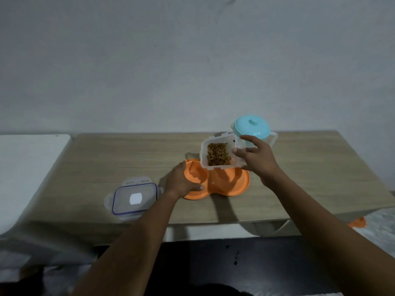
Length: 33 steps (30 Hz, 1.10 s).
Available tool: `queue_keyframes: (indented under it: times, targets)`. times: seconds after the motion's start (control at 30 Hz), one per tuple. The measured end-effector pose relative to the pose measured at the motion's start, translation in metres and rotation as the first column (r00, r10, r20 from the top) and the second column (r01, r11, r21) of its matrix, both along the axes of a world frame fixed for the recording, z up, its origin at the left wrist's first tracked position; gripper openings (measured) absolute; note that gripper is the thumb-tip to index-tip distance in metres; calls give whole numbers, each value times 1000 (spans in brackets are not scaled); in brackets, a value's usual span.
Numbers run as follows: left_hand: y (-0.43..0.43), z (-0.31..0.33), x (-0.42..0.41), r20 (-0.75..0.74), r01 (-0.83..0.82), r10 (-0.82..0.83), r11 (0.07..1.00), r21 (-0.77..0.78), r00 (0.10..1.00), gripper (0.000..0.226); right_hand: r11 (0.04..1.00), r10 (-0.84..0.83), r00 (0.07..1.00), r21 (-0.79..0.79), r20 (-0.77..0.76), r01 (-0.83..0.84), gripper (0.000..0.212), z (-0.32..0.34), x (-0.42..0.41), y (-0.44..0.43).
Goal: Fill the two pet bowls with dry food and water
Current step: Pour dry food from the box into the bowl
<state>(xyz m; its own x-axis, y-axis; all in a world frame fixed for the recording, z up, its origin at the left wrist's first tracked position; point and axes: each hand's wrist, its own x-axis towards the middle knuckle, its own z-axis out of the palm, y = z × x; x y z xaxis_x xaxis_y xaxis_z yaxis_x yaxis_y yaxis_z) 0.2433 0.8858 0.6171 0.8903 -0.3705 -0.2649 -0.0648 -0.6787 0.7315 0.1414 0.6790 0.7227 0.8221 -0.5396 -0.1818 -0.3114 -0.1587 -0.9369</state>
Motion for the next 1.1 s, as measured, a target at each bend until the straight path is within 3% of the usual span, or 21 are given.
queue_keyframes:
  times: [0.1, 0.23, 0.53, 1.1]
  targets:
    - [1, 3, 1, 15, 16, -16, 1000, 15, 1000, 108, 998, 39, 999, -49, 16, -38, 79, -3, 4, 2]
    - [5, 1, 0, 44, 2, -3, 1000, 27, 999, 118, 987, 89, 996, -137, 27, -85, 67, 0, 10, 6]
    - [9, -6, -1, 10, 4, -4, 1000, -26, 1000, 116, 961, 115, 993, -254, 13, -108, 57, 2, 19, 10]
    - [11, -9, 1, 40, 15, -16, 1000, 25, 999, 120, 936, 113, 994, -337, 12, -103, 58, 6, 23, 19]
